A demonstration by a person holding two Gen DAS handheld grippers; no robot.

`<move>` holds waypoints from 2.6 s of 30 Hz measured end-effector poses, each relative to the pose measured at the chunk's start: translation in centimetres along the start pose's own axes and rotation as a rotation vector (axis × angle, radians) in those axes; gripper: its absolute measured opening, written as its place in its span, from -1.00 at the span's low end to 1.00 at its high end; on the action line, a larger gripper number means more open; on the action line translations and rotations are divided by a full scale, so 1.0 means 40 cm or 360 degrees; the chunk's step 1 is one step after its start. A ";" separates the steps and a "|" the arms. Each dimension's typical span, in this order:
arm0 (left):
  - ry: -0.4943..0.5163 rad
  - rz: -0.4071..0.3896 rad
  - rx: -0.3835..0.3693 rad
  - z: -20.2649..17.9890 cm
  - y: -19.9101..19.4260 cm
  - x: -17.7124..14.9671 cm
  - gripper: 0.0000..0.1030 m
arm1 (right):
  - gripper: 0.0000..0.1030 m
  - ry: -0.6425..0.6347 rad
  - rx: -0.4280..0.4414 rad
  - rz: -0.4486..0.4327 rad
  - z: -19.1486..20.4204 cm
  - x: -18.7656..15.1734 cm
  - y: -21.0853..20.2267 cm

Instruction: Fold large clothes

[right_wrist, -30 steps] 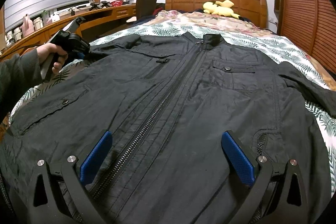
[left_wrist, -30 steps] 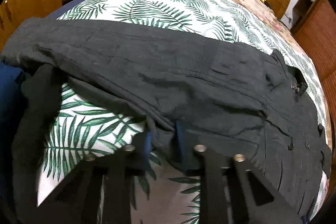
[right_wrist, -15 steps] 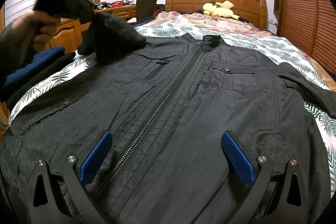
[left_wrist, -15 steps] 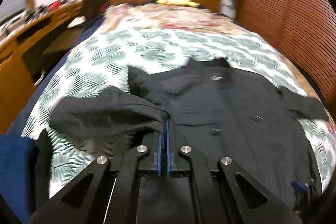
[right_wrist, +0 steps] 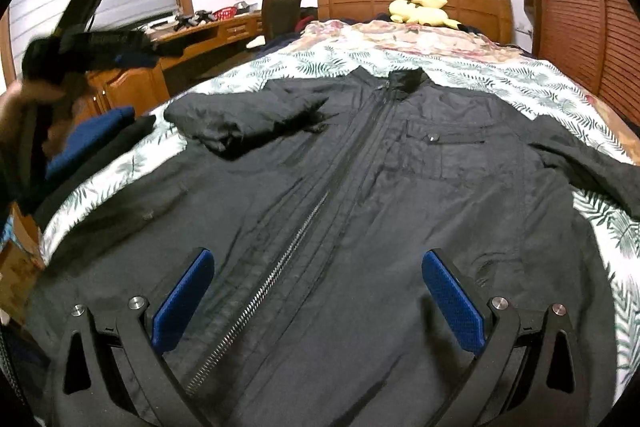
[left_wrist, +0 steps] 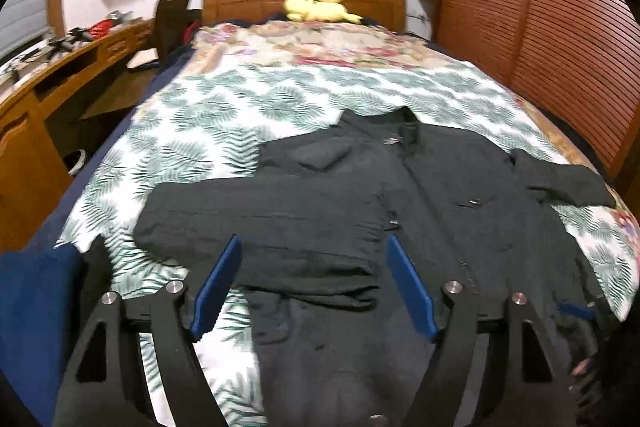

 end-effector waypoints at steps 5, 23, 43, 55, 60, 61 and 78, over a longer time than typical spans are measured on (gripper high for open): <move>-0.0127 0.0080 0.0066 0.087 0.066 -0.040 0.47 | 1.00 -0.0031 -0.0032 -0.0090 -0.004 0.075 -0.015; -0.0532 0.0362 0.0020 0.248 0.357 -0.172 -0.10 | 1.00 -0.0124 -0.0018 -0.0157 0.035 0.141 0.038; -0.0102 0.0032 0.0014 -0.039 0.007 0.052 -0.97 | 1.00 -0.0046 -0.0218 -0.0175 -0.020 0.024 -0.158; 0.0149 0.0028 -0.0024 -0.223 -0.103 0.019 -0.97 | 1.00 -0.0048 -0.0318 -0.0262 0.009 -0.087 -0.286; 0.0100 0.0022 -0.0099 -0.232 -0.121 -0.065 -0.55 | 1.00 -0.0080 -0.0290 -0.0240 0.036 -0.092 -0.281; 0.0090 -0.0014 -0.0106 -0.229 -0.134 -0.085 -0.22 | 1.00 -0.0092 -0.0290 -0.0238 0.044 -0.089 -0.276; -0.0054 -0.0276 0.0018 -0.034 -0.312 -0.254 0.45 | 1.00 -0.0225 -0.0048 -0.0121 0.198 0.021 -0.112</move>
Point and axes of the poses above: each gripper's, at about its wrist camera, not at the fingertips, and y roughly the way its jaws point, z to its left, x to its top, the point moved 4 cm from there along y, roughly the way its jaws point, and after that the axes turned 9 degrees about y, right-handed, at the moved point
